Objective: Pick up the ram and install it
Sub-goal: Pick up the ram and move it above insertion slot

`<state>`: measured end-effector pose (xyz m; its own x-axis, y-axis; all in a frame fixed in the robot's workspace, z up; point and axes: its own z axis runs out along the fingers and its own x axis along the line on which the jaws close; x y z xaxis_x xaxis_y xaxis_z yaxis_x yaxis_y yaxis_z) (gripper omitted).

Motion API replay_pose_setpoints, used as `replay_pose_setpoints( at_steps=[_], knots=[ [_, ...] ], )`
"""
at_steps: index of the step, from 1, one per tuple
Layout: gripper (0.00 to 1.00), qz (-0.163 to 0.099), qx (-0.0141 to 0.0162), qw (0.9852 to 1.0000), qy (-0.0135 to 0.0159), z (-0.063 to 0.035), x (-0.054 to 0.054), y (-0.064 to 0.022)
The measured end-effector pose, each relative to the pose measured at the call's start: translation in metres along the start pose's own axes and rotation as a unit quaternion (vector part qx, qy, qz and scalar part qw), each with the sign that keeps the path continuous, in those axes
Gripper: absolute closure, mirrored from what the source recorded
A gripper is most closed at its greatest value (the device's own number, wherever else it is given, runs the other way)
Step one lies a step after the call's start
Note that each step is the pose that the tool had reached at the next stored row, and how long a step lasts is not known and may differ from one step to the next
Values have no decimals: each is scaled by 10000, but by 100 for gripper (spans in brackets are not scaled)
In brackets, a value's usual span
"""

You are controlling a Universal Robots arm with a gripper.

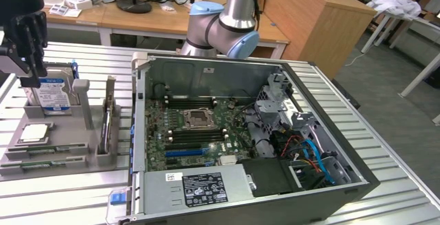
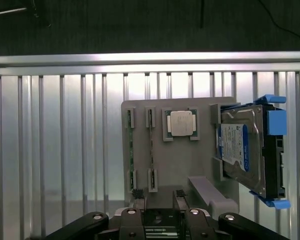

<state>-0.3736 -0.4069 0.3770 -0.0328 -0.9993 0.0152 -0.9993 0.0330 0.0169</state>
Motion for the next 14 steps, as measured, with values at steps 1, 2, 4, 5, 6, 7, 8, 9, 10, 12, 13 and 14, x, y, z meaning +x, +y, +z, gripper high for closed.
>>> replay_pose_setpoints(
  at_steps=[1,2,4,5,6,7,8,9,10,12,13,14],
  knots=[
    [64,-2,2,10000,0,1,0,0],
    [64,-4,3,10000,0,2,0,0],
    [64,-9,7,10000,0,3,0,0],
    [64,-11,9,10000,0,5,0,0],
    [64,-12,10,10000,0,5,0,0],
    [64,-13,10,10000,0,5,0,0],
    [64,-13,11,10000,0,5,0,0],
    [64,-13,11,10000,0,6,0,0],
    [64,-13,11,10000,-1,8,0,0],
    [64,-13,15,10000,-1,14,0,0],
    [64,-13,17,10000,-1,19,0,-1],
    [64,-13,19,10000,-1,23,0,0]
  ],
)
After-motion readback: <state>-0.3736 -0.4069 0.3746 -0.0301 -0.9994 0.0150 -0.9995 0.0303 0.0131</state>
